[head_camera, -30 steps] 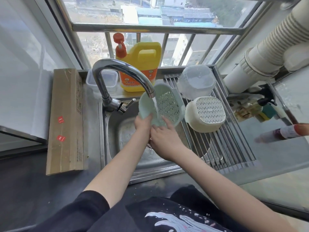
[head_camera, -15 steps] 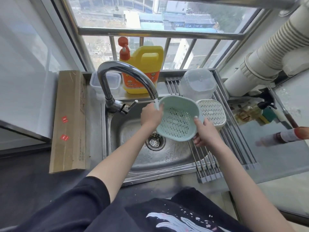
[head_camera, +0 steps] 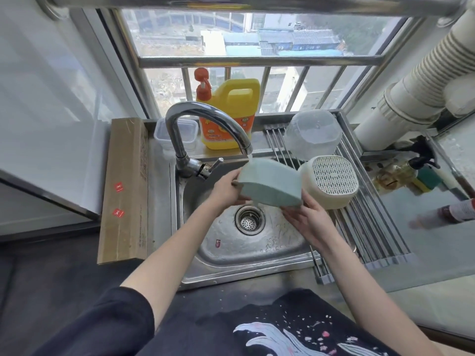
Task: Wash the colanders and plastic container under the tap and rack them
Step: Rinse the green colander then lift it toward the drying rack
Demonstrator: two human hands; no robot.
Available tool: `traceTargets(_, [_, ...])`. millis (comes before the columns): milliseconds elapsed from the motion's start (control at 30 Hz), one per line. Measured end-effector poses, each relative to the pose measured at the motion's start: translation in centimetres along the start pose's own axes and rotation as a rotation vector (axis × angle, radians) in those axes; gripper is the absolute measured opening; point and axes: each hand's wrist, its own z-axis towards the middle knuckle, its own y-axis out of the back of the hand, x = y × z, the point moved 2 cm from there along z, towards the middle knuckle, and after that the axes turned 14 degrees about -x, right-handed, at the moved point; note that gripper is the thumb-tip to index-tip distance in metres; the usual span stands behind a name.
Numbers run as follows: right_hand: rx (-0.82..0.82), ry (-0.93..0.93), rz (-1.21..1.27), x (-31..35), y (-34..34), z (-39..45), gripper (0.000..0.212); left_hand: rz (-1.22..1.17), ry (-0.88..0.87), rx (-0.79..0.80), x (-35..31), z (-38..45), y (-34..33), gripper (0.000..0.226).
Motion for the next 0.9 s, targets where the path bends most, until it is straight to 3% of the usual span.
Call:
traceTargets(67, [0.019, -0.274, 0.323, -0.7, 0.8, 0.1, 0.048, 0.203, -0.288, -0.117, 1.1, -0.4, 0.4, 0.054])
traceTargets(133, [-0.099, -0.391, 0.317, -1.4, 1.4, 0.6, 0.048, 0.213, -0.400, -0.096, 1.9, -1.1, 0.4, 0.057])
traceTargets(267, [-0.212, -0.472, -0.028, -3.0, -0.2, 0.7, 0.062, 0.106, -0.503, 0.037, 2.2, -2.8, 0.0, 0.073])
traceTargets(333, [-0.246, -0.469, 0.018, -3.6, -1.0, 0.6, 0.055, 0.136, -0.543, 0.055, 2.2, -2.9, -0.1, 0.075])
traceTargets(433, [-0.103, -0.329, 0.144, -3.5, -1.7, 0.9, 0.040, 0.363, -0.543, 0.021, 2.4, -2.1, 0.8, 0.079])
traceTargets(500, [-0.159, -0.133, 0.058, -2.8, -1.3, 1.2, 0.031, 0.408, -0.451, -0.025, 2.8, -1.1, 2.1, 0.082])
traceTargets(567, [-0.342, 0.112, -0.117, -1.7, -0.1, 1.1, 0.034, 0.258, -0.244, -0.083, 2.8, -0.4, 3.3, 0.063])
traceTargets(633, [-0.466, 0.349, -0.285, -0.8, 1.0, 0.7, 0.037, -0.084, 0.106, -0.122, 2.5, 0.1, 4.0, 0.047])
traceTargets(700, [-0.477, 0.526, -0.447, -1.0, 1.5, 0.1, 0.047, -0.535, 0.405, -0.042, 1.8, 0.8, 4.1, 0.055])
traceTargets(800, [-0.438, 0.629, -0.590, -2.7, 1.6, -0.6, 0.050, -1.098, 0.590, 0.055, -0.2, 1.7, 3.6, 0.062])
traceTargets(900, [-0.441, 0.627, -0.574, -4.1, 1.7, -0.9, 0.047, -1.320, 0.683, 0.017, -2.0, 3.3, 2.8, 0.055])
